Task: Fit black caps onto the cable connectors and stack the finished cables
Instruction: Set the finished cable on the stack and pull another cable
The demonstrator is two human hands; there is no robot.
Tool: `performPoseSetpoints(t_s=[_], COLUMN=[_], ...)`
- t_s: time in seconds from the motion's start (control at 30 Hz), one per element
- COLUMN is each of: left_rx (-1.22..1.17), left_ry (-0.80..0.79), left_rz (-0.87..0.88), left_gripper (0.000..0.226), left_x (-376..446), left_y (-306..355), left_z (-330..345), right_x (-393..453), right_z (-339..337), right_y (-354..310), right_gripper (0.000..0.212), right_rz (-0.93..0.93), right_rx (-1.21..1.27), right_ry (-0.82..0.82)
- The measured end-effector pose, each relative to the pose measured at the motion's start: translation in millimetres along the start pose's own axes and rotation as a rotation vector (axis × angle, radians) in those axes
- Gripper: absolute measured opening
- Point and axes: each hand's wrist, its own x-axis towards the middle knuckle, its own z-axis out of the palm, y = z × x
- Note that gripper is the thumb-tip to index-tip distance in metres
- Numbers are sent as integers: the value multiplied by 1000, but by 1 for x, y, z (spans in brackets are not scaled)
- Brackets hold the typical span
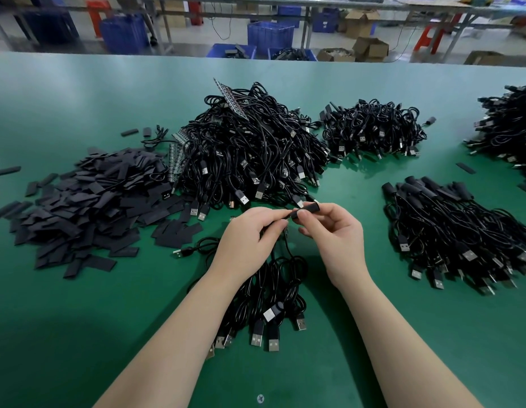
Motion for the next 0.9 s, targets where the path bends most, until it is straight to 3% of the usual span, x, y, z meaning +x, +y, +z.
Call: performPoseSetpoints(t_s=[0.37, 0.67, 0.8, 0.9], left_rx=[0, -185, -71, 61], left_ry=[5, 58, -2, 108], left_rz=[40, -39, -17, -33], left_gripper=[27, 41, 47, 33], left_x=[0, -4, -4, -4], left_y=[0, 4, 7, 9], left_z=[-1, -2, -3, -3], right_x=[-1, -3, -3, -4], right_z=[2, 4, 5, 7], right_y=[1, 0, -1, -1], right_gripper=[13, 14, 9, 8], right_rz=[22, 101, 138, 147], right_rx=[-24, 56, 152, 165], right_ry=[6, -44, -1, 9])
